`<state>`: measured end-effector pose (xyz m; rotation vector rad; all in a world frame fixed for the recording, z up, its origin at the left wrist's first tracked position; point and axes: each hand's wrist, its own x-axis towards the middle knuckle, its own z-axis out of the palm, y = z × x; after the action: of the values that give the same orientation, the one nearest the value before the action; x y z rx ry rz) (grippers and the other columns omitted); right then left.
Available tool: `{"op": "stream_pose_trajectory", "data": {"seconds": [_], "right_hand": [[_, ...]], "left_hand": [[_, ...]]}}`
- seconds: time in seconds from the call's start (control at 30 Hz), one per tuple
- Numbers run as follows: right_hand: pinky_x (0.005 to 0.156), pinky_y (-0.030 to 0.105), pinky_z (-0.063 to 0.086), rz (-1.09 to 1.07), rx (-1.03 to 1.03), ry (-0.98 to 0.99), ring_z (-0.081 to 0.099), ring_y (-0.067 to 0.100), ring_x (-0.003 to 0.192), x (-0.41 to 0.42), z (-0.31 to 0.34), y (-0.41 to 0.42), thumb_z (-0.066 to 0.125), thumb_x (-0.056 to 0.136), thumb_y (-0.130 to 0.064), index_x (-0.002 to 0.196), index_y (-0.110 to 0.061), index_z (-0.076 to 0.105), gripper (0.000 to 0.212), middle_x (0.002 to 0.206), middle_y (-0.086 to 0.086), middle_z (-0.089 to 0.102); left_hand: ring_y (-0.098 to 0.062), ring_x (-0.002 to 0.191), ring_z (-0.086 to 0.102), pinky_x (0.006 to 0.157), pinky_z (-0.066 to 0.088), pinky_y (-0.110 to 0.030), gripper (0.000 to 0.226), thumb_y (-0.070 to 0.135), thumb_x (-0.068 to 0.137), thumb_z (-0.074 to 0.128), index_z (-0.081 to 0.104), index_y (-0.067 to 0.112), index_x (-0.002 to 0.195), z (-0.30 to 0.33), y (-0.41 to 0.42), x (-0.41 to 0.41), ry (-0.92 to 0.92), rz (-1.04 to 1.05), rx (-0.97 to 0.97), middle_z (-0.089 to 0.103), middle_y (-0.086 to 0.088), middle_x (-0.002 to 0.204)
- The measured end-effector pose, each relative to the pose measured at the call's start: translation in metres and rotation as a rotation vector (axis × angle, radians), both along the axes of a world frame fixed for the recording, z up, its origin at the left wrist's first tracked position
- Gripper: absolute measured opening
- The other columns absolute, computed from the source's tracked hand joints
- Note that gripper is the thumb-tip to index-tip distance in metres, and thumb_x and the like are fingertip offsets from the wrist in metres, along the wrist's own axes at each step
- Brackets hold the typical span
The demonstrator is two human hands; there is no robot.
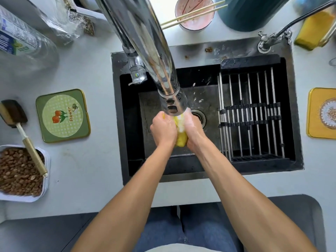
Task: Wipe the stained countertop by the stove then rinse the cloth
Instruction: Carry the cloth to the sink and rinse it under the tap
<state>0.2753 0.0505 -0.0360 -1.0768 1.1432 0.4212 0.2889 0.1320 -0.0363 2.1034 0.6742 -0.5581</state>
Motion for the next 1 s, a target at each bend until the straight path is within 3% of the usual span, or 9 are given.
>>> {"op": "stream_pose_trajectory", "data": {"seconds": [0.07, 0.17, 0.3, 0.43, 0.53, 0.63, 0.73, 0.83, 1.0], "right_hand": [[0.062, 0.028, 0.052, 0.029, -0.066, -0.032, 0.064, 0.015, 0.061, -0.001, -0.001, -0.006, 0.050, 0.105, -0.042, 0.078, -0.022, 0.065, 0.038, 0.068, -0.001, 0.069], [0.069, 0.033, 0.051, 0.126, -0.130, -0.088, 0.060, 0.013, 0.075, -0.005, -0.001, -0.005, 0.047, 0.110, -0.034, 0.087, -0.028, 0.055, 0.025, 0.087, -0.003, 0.063], [0.070, 0.035, 0.056, 0.054, 0.012, 0.001, 0.071, 0.021, 0.076, -0.003, 0.005, 0.007, 0.054, 0.105, -0.038, 0.091, -0.013, 0.074, 0.035, 0.084, 0.003, 0.077], [0.050, 0.019, 0.051, 0.079, -0.077, -0.093, 0.070, 0.006, 0.058, 0.003, 0.007, 0.001, 0.056, 0.105, -0.028, 0.078, -0.018, 0.074, 0.034, 0.065, -0.006, 0.075], [0.055, 0.024, 0.049, -0.047, -0.114, -0.022, 0.061, 0.011, 0.054, 0.012, 0.012, -0.005, 0.051, 0.107, -0.040, 0.073, -0.016, 0.067, 0.045, 0.060, -0.004, 0.067], [0.055, 0.024, 0.047, -0.157, 0.051, 0.043, 0.059, 0.016, 0.048, 0.011, 0.011, 0.002, 0.042, 0.111, -0.030, 0.075, -0.013, 0.056, 0.042, 0.056, 0.002, 0.059], [0.052, 0.026, 0.051, -0.069, 0.075, 0.039, 0.067, 0.015, 0.056, 0.003, 0.009, 0.009, 0.054, 0.107, -0.029, 0.090, -0.011, 0.068, 0.028, 0.072, 0.004, 0.070], [0.059, 0.032, 0.060, -0.026, 0.025, -0.001, 0.077, 0.021, 0.077, 0.002, 0.011, 0.002, 0.057, 0.104, -0.046, 0.101, -0.012, 0.076, 0.039, 0.091, 0.005, 0.081], [0.061, 0.029, 0.056, -0.171, -0.042, 0.000, 0.069, 0.017, 0.062, 0.000, 0.004, -0.010, 0.049, 0.109, -0.039, 0.082, -0.015, 0.065, 0.040, 0.069, 0.001, 0.072]], "left_hand": [[-0.017, 0.070, 0.063, 0.056, 0.040, -0.033, 0.040, 0.047, 0.097, 0.053, 0.063, 0.019, 0.071, 0.012, -0.012, -0.014, -0.044, 0.002, -0.076, 0.061, 0.010, 0.065], [0.007, 0.063, 0.059, 0.058, 0.040, -0.005, 0.055, 0.078, 0.083, 0.040, 0.071, 0.035, 0.070, 0.028, -0.028, -0.021, -0.129, -0.100, -0.114, 0.066, 0.015, 0.065], [-0.034, 0.096, 0.071, 0.070, 0.041, -0.032, 0.036, 0.044, 0.098, 0.057, 0.076, 0.014, 0.089, 0.008, -0.005, 0.000, -0.036, -0.045, -0.023, 0.070, -0.001, 0.083], [-0.033, 0.094, 0.068, 0.082, 0.055, -0.046, 0.041, 0.034, 0.110, 0.048, 0.066, 0.020, 0.076, -0.003, 0.010, 0.001, 0.112, 0.079, -0.080, 0.068, -0.001, 0.082], [-0.017, 0.063, 0.056, 0.064, 0.045, -0.036, 0.041, 0.037, 0.099, 0.052, 0.058, 0.020, 0.062, 0.010, -0.008, -0.011, 0.009, 0.091, -0.177, 0.061, 0.011, 0.061], [-0.013, 0.073, 0.070, 0.061, 0.051, -0.027, 0.061, 0.076, 0.072, 0.055, 0.076, 0.019, 0.078, 0.024, -0.020, -0.006, -0.017, -0.008, -0.175, 0.075, 0.007, 0.075], [-0.030, 0.080, 0.062, 0.069, 0.047, -0.034, 0.030, 0.050, 0.084, 0.061, 0.061, 0.022, 0.075, 0.011, -0.006, 0.010, -0.011, -0.035, -0.064, 0.063, 0.004, 0.075], [-0.029, 0.082, 0.057, 0.064, 0.042, -0.034, 0.032, 0.032, 0.107, 0.054, 0.058, 0.015, 0.080, -0.003, 0.008, 0.011, 0.084, -0.024, 0.012, 0.057, 0.003, 0.076], [0.001, 0.065, 0.060, 0.050, 0.038, -0.009, 0.043, 0.057, 0.090, 0.048, 0.077, 0.026, 0.088, 0.017, -0.019, -0.014, 0.000, -0.071, -0.218, 0.064, 0.016, 0.063]]}}
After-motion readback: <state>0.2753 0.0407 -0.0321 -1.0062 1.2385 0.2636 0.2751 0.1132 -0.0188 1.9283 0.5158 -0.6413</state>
